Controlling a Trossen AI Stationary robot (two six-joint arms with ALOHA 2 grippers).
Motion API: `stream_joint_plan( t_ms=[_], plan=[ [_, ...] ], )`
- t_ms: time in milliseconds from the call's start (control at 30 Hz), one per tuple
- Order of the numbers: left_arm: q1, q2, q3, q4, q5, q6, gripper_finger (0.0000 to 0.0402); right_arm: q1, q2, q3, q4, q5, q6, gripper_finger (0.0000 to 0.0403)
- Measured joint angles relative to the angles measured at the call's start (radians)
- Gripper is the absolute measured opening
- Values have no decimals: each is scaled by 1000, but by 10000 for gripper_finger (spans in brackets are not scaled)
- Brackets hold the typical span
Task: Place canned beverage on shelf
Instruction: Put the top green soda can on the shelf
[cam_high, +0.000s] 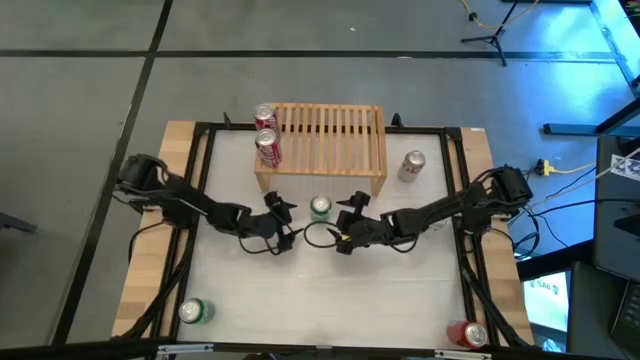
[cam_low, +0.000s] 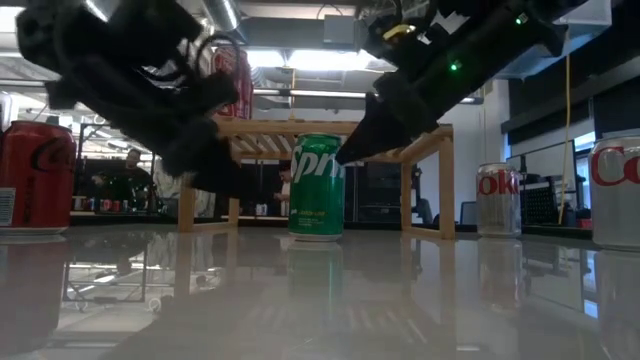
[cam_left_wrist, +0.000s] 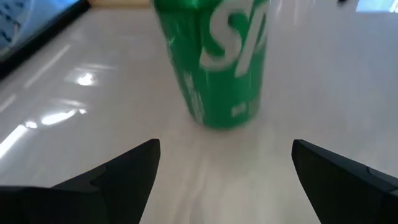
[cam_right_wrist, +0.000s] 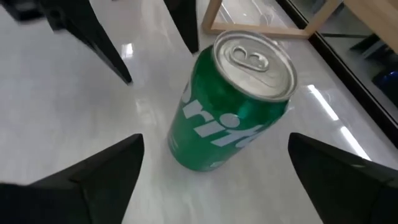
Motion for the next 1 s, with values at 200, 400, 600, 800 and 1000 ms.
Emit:
stream_joint_plan(
  t_ms=[200,400,600,800,1000],
  plan=[
    [58,79,41,100,5,117,354,-21,9,0,19,-1,-11,390],
    [89,116,90,115,156,169,354,-39,39,-1,65,-34,-45,390],
    [72,121,112,136,279,177,354,-39,49,-1,88,-34,-60,390],
    [20,120,112,151,288,173,354,-23,33,0,96,-55,-75,390],
    [-18,120,112,148,255,146,354,-24,11,30,34,-80,-77,390]
  ],
)
